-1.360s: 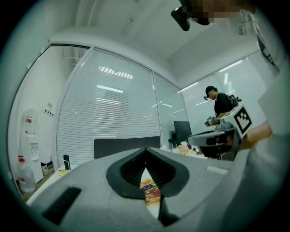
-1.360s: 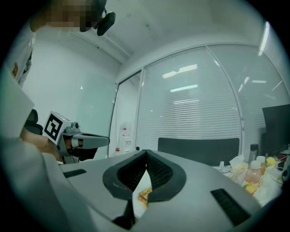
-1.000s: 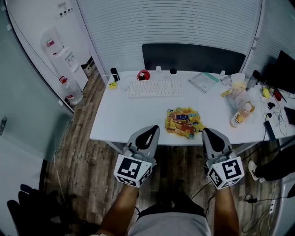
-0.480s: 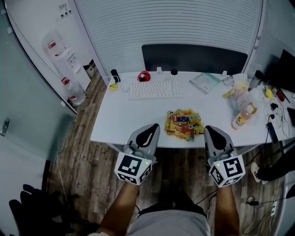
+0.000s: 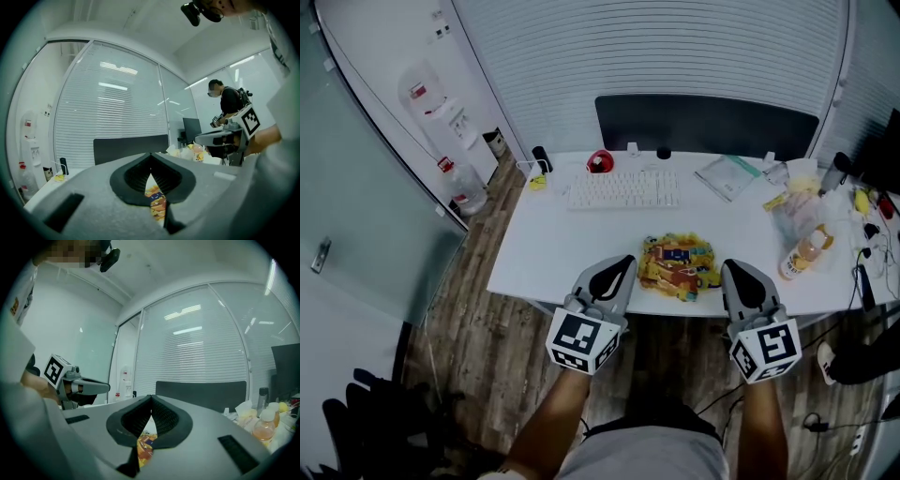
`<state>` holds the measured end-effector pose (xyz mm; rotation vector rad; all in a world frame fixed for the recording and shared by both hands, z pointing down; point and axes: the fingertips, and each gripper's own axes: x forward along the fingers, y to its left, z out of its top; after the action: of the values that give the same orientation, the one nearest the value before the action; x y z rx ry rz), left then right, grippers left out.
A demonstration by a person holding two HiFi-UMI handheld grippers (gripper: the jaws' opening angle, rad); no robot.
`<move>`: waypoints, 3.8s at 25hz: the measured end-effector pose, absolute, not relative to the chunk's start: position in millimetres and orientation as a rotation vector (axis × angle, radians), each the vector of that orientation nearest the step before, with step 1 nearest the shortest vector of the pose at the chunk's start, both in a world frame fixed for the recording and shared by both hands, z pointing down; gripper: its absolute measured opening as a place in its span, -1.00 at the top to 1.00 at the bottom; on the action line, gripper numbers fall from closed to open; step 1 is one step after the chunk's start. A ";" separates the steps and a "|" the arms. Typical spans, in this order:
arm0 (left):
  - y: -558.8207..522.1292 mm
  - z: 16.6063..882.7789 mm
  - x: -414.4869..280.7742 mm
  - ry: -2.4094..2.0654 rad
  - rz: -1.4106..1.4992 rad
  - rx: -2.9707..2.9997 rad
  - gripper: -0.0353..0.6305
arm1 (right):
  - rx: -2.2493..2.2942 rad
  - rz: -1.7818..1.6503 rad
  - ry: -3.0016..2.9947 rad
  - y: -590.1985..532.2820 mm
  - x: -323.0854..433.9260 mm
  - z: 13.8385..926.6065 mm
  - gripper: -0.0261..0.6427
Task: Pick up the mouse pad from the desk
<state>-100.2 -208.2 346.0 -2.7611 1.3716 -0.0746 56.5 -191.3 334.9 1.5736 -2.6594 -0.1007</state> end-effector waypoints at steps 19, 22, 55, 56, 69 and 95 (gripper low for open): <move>-273.2 383.3 -68.7 1.561 -0.217 -2.719 0.84 | 1.373 -0.039 -2.692 -265.0 84.8 372.3 0.89; -278.0 388.1 -66.8 1.579 -0.233 -2.718 0.84 | 1.339 -0.037 -2.694 -273.0 84.8 377.3 0.89; -292.9 565.2 -65.2 1.432 -1.243 -3.087 -0.10 | 1.085 0.323 -2.302 -293.4 65.5 527.1 0.13; -292.8 568.7 -65.6 1.439 -1.265 -3.084 -0.10 | 1.073 0.332 -2.270 -292.3 66.6 535.0 0.10; -298.8 603.7 -63.2 1.481 -1.375 -3.047 -0.24 | 1.046 0.481 -2.084 -293.8 80.7 589.0 -0.09; -295.1 600.5 -58.4 1.504 -1.285 -3.016 -0.22 | 1.044 0.574 -2.233 -282.5 65.1 575.4 0.33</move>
<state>-58.4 -295.1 600.5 -3.0161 1.5043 -1.2853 65.1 -282.5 575.4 1.0435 -2.2329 0.5739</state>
